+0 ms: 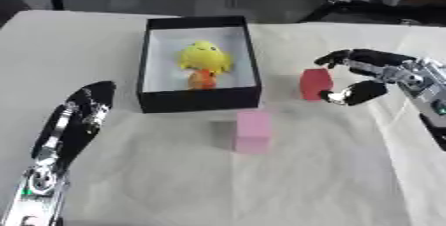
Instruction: Pick up objects on the table and place them in the box.
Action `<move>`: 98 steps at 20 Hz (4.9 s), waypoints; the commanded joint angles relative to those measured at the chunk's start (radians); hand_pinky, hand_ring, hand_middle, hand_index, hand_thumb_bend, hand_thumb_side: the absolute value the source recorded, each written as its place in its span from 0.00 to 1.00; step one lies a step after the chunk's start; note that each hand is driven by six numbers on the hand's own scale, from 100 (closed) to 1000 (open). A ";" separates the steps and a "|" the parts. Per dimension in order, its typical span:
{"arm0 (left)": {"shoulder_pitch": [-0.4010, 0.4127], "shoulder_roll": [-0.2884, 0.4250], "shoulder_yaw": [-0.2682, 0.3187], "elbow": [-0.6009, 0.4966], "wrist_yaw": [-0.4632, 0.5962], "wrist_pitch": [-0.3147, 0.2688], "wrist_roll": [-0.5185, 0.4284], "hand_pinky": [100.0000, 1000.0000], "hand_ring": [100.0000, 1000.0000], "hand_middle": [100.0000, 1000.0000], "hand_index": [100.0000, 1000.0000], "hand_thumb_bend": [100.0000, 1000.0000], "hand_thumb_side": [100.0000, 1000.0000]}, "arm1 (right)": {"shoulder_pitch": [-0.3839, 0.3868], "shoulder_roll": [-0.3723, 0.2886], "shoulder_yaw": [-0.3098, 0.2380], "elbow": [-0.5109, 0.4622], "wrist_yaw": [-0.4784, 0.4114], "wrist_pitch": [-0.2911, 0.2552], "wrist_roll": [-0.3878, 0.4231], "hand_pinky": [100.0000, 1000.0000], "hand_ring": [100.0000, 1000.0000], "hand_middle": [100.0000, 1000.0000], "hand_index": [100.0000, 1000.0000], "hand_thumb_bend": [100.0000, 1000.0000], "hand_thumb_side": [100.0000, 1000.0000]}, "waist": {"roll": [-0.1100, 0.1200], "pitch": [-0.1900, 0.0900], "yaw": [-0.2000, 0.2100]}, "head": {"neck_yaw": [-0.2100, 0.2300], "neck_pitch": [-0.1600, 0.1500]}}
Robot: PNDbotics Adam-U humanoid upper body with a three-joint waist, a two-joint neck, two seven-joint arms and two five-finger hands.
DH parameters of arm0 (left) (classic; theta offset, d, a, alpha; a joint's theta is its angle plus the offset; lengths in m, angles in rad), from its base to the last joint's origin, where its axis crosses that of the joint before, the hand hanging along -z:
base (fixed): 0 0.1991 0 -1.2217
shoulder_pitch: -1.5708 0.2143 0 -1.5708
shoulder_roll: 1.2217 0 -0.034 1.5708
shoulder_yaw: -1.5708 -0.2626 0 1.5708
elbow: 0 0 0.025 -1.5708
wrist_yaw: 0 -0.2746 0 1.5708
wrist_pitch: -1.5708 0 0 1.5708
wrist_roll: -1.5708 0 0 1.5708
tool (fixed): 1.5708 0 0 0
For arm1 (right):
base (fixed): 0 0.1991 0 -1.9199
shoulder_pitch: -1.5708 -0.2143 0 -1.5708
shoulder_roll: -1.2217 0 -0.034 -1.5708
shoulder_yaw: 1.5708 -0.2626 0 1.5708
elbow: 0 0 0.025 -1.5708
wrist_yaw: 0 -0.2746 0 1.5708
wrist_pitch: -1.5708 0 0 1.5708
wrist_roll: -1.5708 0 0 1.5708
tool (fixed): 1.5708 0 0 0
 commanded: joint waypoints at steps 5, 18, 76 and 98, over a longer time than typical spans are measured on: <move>-0.010 0.009 -0.002 -0.014 0.008 -0.003 -0.003 0.77 0.81 0.73 0.80 0.16 0.71 | -0.050 0.009 -0.017 0.058 0.067 -0.023 -0.041 0.93 0.87 0.90 0.97 0.20 0.54 | 0.015 -0.011 0.003 | -0.010 -0.002; -0.011 0.007 -0.002 -0.014 0.009 -0.003 -0.004 0.77 0.81 0.73 0.80 0.16 0.71 | -0.079 0.033 -0.030 0.137 0.178 -0.035 -0.093 0.92 0.85 0.83 0.92 0.20 0.43 | 0.017 -0.009 0.004 | -0.015 -0.002; -0.039 -0.022 -0.029 -0.016 0.018 -0.012 -0.034 0.77 0.81 0.73 0.80 0.17 0.71 | -0.379 0.398 -0.022 0.345 0.316 -0.005 -0.394 0.87 0.75 0.75 0.90 0.08 0.73 | 0.036 0.007 0.080 | -0.083 -0.002; -0.023 -0.005 -0.005 -0.017 0.009 -0.009 -0.013 0.77 0.80 0.72 0.80 0.17 0.71 | -0.272 0.274 0.037 0.054 0.054 -0.022 -0.298 0.89 0.80 0.86 0.94 0.00 0.76 | 0.023 -0.007 0.039 | -0.039 -0.002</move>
